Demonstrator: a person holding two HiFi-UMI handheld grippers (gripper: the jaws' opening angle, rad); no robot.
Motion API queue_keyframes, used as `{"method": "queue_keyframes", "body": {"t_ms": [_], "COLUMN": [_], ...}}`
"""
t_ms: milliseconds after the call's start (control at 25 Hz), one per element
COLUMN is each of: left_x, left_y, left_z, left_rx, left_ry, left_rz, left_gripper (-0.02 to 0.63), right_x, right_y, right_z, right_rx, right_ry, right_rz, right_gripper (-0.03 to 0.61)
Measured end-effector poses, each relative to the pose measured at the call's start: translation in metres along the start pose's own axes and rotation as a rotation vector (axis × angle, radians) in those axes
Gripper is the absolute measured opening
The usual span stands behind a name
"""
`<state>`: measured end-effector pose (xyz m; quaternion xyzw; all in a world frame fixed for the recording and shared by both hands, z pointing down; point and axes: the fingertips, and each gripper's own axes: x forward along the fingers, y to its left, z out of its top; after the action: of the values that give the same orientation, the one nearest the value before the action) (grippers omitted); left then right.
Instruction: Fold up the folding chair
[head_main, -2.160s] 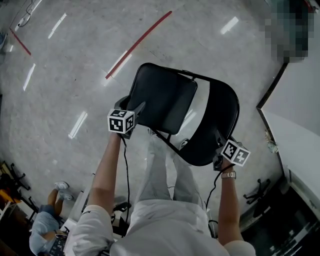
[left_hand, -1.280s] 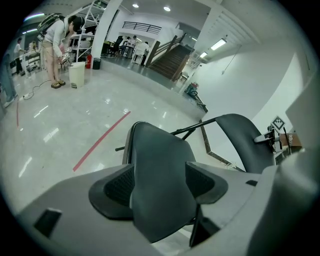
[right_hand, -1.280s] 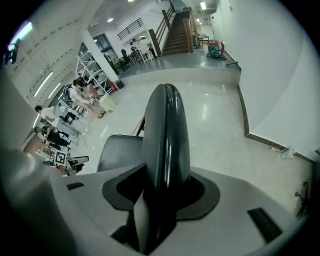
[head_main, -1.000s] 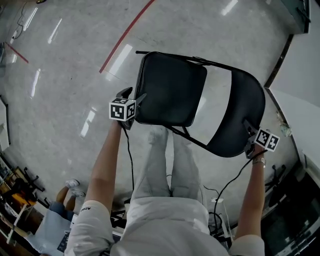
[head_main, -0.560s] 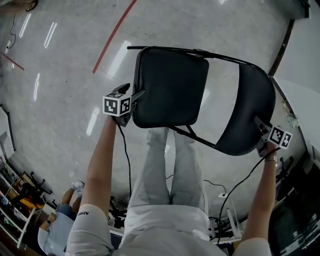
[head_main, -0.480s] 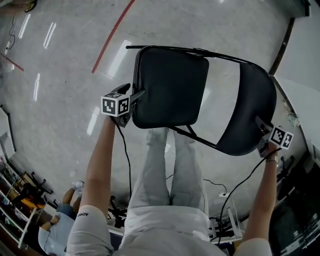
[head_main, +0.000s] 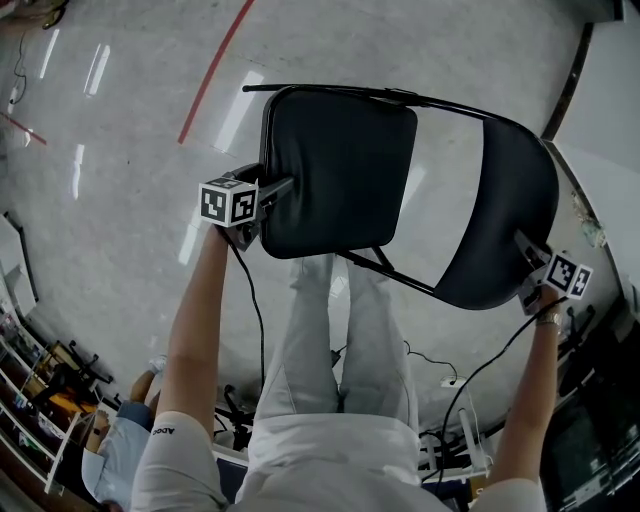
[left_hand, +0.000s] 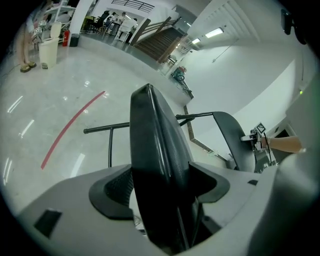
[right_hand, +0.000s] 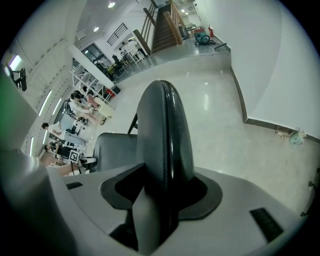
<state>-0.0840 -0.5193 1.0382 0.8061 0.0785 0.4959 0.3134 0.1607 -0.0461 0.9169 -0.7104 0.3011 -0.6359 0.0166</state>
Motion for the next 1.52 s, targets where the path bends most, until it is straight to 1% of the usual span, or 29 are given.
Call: {"method": "queue_keyframes", "body": {"t_ms": [160, 240, 440, 600, 760, 920, 1160, 1360, 1520], "left_x": [0.001, 0.001, 0.001, 0.0, -0.003, -0.004, -0.004, -0.003, -0.006], "left_y": [0.0, 0.001, 0.004, 0.003, -0.006, -0.031, -0.072, -0.101, -0.121], "left_z": [-0.002, -0.003, -0.004, -0.005, 0.0, 0.004, 0.013, 0.02, 0.026], "left_rx": [-0.018, -0.03, -0.066, -0.079, -0.06, -0.041, -0.017, 0.004, -0.014], "left_ry": [0.0, 0.02, 0.077, 0.089, 0.07, 0.04, 0.018, -0.032, -0.061], "left_rz": [0.033, 0.05, 0.09, 0.1, 0.117, 0.138, 0.125, 0.125, 0.146], "left_gripper": [0.344, 0.344, 0.343, 0.342, 0.342, 0.341, 0.331, 0.323, 0.317], "right_x": [0.001, 0.001, 0.002, 0.0, -0.01, -0.031, -0.061, -0.079, -0.092], "right_y": [-0.003, -0.003, 0.004, 0.009, 0.02, 0.027, 0.034, 0.039, 0.049], "right_z": [0.0, 0.001, 0.004, 0.005, 0.006, 0.01, 0.014, 0.016, 0.019], "right_rx": [-0.003, 0.005, -0.007, -0.005, -0.012, -0.027, -0.042, -0.051, -0.058], "right_ry": [0.005, 0.01, 0.008, 0.017, 0.012, 0.007, 0.003, 0.002, 0.001], "right_rz": [-0.002, -0.011, 0.003, -0.011, -0.045, -0.09, -0.149, -0.181, -0.215], "right_gripper": [0.201, 0.201, 0.201, 0.201, 0.201, 0.201, 0.201, 0.201, 0.201]}}
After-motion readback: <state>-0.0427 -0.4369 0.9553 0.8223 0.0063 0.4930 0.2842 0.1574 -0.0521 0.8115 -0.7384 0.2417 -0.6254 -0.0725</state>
